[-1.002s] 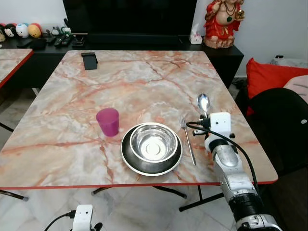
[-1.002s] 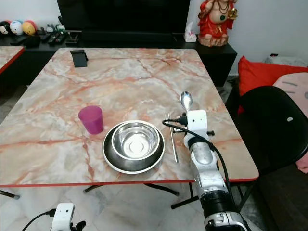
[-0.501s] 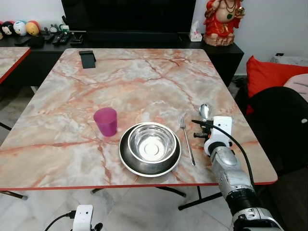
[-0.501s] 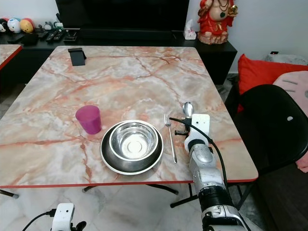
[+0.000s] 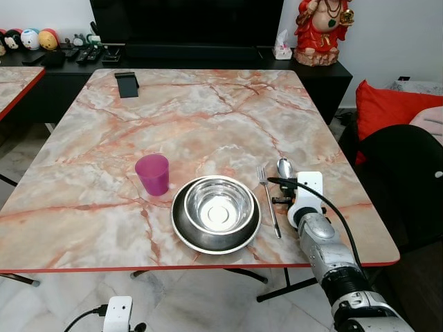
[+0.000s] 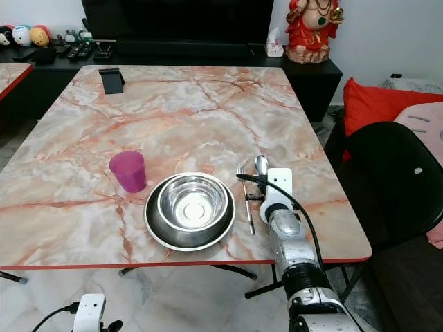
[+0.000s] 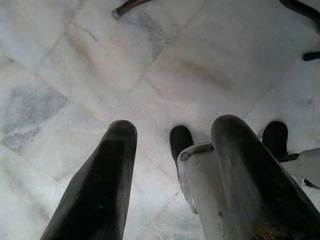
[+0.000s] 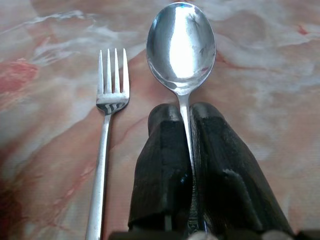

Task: Setting the table

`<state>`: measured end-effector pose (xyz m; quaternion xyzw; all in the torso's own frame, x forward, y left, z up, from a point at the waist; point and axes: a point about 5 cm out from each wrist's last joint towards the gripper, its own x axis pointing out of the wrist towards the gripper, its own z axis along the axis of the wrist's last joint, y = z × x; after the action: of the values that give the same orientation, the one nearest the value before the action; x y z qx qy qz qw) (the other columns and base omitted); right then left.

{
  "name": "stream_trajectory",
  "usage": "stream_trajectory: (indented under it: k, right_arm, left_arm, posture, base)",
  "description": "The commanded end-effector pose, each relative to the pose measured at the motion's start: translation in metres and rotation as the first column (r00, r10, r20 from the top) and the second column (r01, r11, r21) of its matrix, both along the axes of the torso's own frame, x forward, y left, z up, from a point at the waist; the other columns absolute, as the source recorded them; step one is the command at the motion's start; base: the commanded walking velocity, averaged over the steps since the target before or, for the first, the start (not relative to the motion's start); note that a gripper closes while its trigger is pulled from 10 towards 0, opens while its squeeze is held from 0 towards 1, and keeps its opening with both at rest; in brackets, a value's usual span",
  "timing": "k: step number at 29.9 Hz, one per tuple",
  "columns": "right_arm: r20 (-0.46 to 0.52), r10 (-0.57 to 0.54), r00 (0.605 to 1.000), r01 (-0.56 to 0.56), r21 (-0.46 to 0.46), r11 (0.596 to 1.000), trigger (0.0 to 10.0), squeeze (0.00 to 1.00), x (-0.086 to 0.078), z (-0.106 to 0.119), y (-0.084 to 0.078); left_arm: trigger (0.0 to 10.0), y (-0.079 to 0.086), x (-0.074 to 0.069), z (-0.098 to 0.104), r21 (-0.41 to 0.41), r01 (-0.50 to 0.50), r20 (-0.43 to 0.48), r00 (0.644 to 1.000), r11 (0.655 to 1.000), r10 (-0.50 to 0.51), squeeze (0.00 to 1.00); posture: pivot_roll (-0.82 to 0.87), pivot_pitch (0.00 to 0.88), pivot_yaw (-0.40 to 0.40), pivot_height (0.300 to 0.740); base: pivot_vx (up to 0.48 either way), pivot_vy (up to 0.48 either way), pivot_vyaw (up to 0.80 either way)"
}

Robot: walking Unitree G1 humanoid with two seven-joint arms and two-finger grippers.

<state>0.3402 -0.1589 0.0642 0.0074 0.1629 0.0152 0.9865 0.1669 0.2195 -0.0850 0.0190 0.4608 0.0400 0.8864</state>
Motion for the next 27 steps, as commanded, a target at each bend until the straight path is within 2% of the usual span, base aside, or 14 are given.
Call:
stream_trajectory:
  k: [1,27]
  right_arm:
    - [0.018,0.011,1.0,-0.01,-0.004,1.0,10.0,0.0,0.0046,0.0058,0.0028]
    - [-0.001,0.022,1.0,-0.022,-0.044,0.999,10.0,0.0,0.0039,0.0036,0.0044]
  left_arm:
    - [10.0,-0.0012,-0.0068,-0.0035,-0.004,-0.005,-0.028,1.0,1.0,0.004,0.0]
    - [10.0,-0.0007,-0.0081,-0.004,-0.002,-0.003,-0.033,0.999,1.0,0.002,0.0]
  posture:
    - [-0.08,0.0,-0.037,0.74]
    - [-0.08,0.0,-0.037,0.74]
  base:
    - [0.0,0.0,0.0]
    - [0.0,0.0,0.0]
